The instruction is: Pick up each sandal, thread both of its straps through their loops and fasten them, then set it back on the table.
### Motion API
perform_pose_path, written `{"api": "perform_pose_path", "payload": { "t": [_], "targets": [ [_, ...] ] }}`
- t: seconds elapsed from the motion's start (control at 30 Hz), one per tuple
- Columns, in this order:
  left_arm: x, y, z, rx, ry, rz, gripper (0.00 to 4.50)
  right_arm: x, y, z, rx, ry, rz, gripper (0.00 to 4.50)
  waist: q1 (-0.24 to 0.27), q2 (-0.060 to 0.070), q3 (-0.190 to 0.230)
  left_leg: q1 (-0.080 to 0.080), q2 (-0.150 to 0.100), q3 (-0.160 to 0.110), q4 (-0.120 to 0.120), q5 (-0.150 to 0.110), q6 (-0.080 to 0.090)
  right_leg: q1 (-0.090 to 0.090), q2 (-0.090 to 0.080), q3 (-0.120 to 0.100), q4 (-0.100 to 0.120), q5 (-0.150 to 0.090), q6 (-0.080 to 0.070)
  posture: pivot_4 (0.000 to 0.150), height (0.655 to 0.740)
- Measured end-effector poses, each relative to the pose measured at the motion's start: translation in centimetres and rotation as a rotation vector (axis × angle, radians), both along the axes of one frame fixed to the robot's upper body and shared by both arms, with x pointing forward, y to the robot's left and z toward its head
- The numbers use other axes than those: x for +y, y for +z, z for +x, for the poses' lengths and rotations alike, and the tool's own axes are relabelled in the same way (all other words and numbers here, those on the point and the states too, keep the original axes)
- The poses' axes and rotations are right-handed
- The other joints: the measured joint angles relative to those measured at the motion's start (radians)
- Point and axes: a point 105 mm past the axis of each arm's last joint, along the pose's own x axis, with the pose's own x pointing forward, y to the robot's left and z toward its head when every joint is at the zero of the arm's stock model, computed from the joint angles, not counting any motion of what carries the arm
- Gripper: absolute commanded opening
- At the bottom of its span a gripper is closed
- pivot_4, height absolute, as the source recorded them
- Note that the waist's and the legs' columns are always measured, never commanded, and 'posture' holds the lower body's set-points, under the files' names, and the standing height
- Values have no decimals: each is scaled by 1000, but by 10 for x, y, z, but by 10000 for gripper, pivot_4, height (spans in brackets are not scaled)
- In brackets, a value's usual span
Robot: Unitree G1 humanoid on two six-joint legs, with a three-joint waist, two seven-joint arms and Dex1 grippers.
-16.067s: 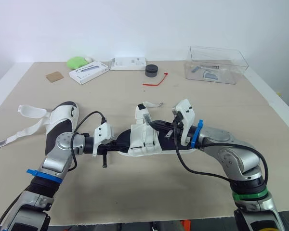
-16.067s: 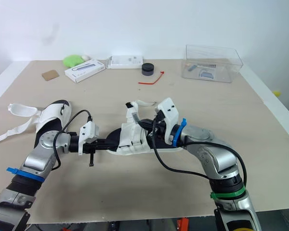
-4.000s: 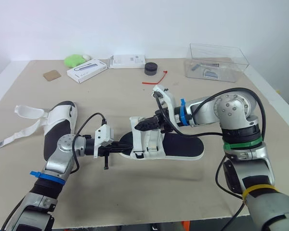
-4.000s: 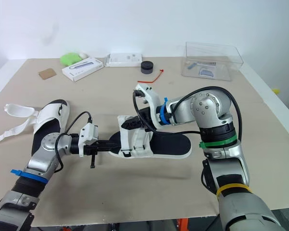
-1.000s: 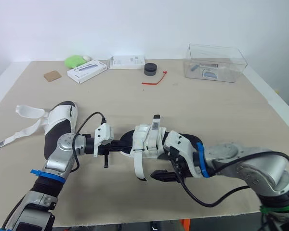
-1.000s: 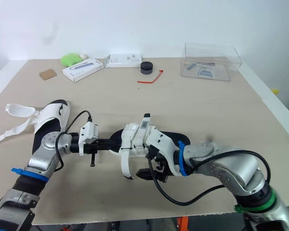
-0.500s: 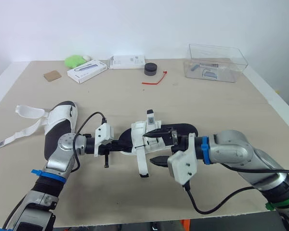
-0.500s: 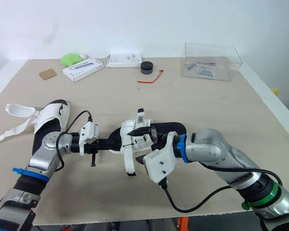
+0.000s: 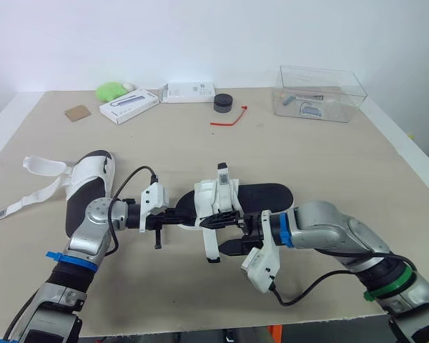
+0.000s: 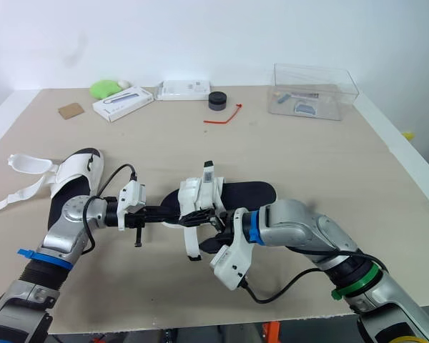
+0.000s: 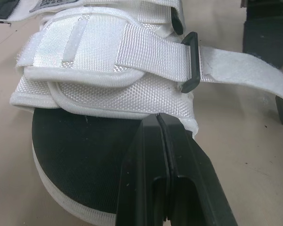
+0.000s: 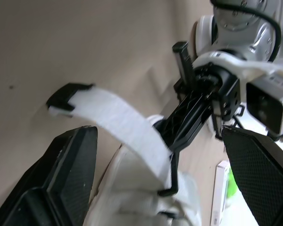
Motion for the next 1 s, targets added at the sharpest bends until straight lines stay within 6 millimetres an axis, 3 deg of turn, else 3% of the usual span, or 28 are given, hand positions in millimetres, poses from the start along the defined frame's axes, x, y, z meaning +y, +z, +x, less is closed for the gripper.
{"api": "perform_pose_path", "payload": {
  "t": [0.23, 0.43, 0.57, 0.73, 0.83, 1.0],
  "targets": [
    [1, 0, 0, 0, 2, 2, 0, 1, -3, -1, 34, 4, -26, 236, 0, 0, 0, 1, 0, 0, 0, 0, 0, 0, 0, 0, 1, 0, 0, 1500, 7400],
    [1, 0, 0, 0, 3, 4, 0, 3, -6, 1, 133, -36, -4, 236, 0, 0, 0, 1, 0, 0, 0, 0, 0, 0, 1, 1, 1, 0, -1, 1500, 7400],
    [2, 0, 1, -1, 5, 9, 0, 15, 5, 2, 444, -155, 209, 236, 0, 0, 0, 2, 1, -1, 0, 0, 0, 0, 1, 1, 2, 4, -8, 1500, 7400],
    [2, 0, 2, 0, 10, 12, 0, 15, 34, 33, 806, -372, 445, 236, 0, 0, 0, 3, 2, -2, 1, 2, -2, 1, 1, 1, 3, 5, -5, 1500, 7400],
    [2, 0, 4, 1, 11, 10, 0, 9, 34, 51, 974, -527, 528, 236, 1, 0, 0, 3, 2, -2, 1, 3, -2, 0, 2, 1, 3, 5, -4, 1500, 7400],
    [2, 0, 4, 0, 11, 8, 0, 1, 26, 61, 1066, -649, 535, 236, 0, 0, 0, 2, 1, -1, 1, 3, -2, 0, 2, 1, 3, 4, -4, 1500, 7400]
  ]
}}
